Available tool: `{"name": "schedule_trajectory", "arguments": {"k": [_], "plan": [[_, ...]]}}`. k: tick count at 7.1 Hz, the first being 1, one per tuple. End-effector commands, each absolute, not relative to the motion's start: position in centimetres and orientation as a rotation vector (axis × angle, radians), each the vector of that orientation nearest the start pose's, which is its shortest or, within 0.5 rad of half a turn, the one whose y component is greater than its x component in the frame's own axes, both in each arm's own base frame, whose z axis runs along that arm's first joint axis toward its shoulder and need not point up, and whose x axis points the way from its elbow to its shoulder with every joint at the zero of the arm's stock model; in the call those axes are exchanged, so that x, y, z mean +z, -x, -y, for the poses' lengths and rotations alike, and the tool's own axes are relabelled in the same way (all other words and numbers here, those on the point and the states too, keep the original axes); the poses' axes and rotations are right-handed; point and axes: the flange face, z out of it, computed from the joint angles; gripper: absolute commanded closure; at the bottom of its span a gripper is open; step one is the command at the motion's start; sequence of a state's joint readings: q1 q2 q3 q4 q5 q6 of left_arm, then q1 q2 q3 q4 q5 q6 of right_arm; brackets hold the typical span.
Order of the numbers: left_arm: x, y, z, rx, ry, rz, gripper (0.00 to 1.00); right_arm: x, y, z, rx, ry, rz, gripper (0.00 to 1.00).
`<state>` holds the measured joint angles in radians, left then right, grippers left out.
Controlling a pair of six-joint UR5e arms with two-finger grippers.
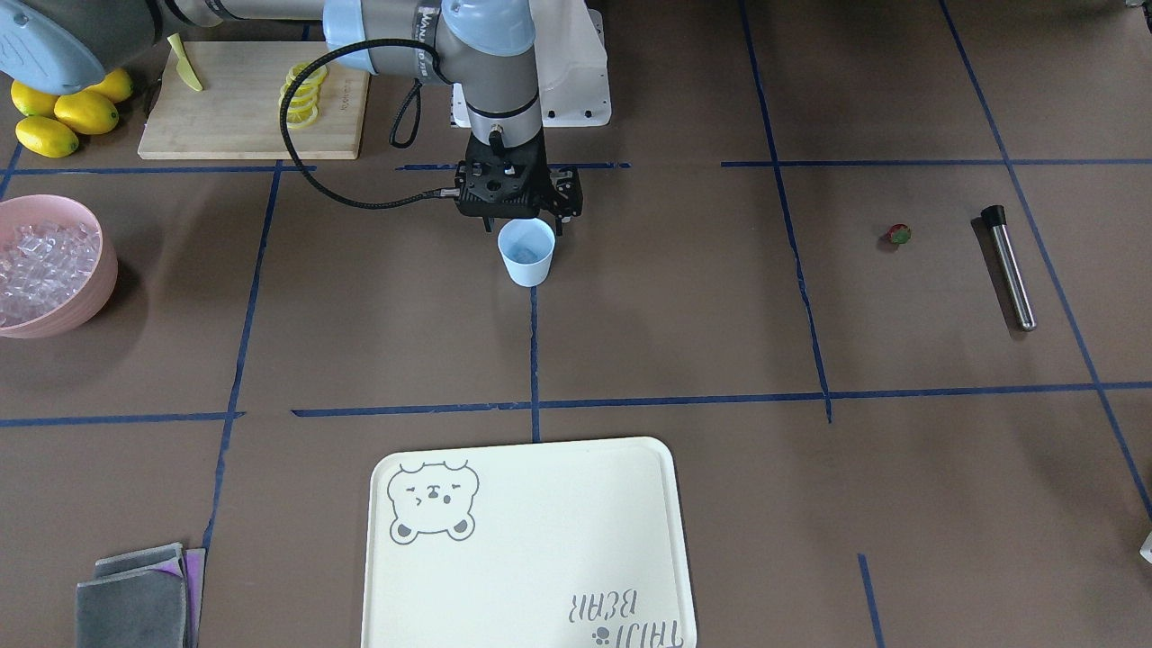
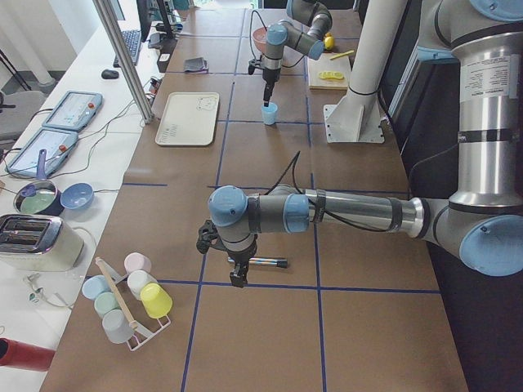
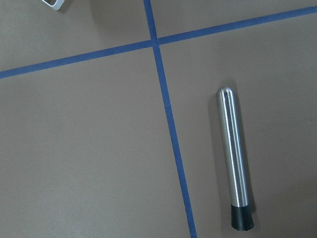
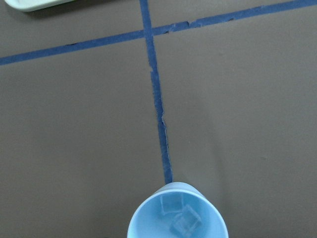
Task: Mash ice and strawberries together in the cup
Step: 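Return the right gripper to the pink bowl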
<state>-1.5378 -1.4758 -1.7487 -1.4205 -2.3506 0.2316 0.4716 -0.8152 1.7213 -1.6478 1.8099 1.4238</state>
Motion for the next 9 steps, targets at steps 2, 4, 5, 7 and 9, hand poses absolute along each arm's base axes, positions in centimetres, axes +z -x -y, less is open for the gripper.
{"name": "schedule_trajectory", "arguments": {"k": [2,4,5,7,9], "plan": [[63.2,4.8,44.7,0.226,-0.01,-0.783,0.0,23.0,40.2,44.4,0.088,-0.073,0.867,0.01],[63.3,4.8,44.6,0.224,-0.007,-0.784,0.0,31.7,28.0,45.6,-0.031,-0.097,0.824,0.01],[63.4,4.8,44.6,0.224,-0.005,-0.784,0.0,36.3,22.0,45.9,-0.067,-0.099,0.792,0.01],[63.4,4.7,44.6,0.226,-0.004,-0.784,0.0,44.4,13.9,43.6,-0.067,-0.08,0.781,0.01],[63.5,4.6,44.6,0.227,-0.001,-0.784,0.0,49.7,12.1,40.1,-0.039,-0.082,0.788,0.07]]}}
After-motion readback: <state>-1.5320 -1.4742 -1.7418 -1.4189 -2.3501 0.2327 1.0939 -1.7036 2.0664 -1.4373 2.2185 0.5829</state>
